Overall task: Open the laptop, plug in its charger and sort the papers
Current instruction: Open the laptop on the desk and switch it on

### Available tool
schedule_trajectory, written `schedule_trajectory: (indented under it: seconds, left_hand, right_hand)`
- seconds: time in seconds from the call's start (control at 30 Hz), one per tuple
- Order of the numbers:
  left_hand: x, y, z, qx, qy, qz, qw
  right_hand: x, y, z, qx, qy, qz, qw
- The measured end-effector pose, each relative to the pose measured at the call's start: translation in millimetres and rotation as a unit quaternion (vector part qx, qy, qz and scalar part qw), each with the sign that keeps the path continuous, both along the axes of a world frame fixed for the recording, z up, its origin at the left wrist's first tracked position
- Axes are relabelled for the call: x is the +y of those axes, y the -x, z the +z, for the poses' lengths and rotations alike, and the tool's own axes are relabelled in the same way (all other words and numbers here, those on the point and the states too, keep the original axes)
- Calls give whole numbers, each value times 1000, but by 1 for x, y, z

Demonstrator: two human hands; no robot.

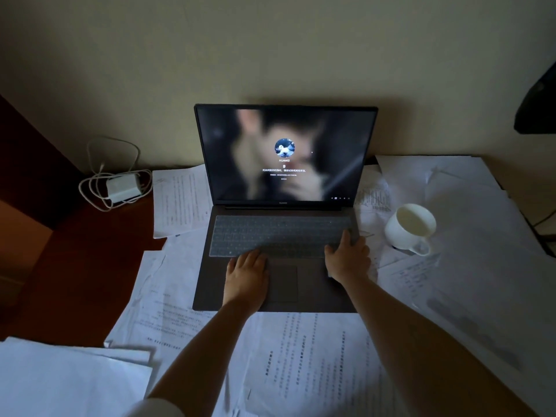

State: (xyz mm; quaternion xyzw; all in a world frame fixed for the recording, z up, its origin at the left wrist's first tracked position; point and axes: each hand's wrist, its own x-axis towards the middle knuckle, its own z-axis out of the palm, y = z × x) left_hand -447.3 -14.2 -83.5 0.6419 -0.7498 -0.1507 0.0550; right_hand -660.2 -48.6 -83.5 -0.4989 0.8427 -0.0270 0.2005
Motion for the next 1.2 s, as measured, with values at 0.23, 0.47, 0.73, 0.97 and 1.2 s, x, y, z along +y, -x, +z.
schedule_trajectory:
  seconds: [0.23, 0.47, 0.73, 0.97, 1.2]
  left_hand:
    - [-17, -17, -5, -29, -1, 106, 994]
    - [-33, -34, -10, -41, -82, 254, 963]
    - [-46, -28, -2, 30, -78, 329, 941]
    - [-45, -26, 0, 90, -80, 375, 919]
    - [-35, -21, -4, 39, -89, 340, 936]
  right_hand:
    - [-19, 3, 2, -11, -15, 3, 1000]
    - [-40, 6, 0, 2, -52, -29, 998]
    - [-55, 11, 3, 2, -59, -45, 997]
    - [-56, 13, 5, 2, -61, -44, 997]
    - [-45, 11, 3, 21, -56, -35, 998]
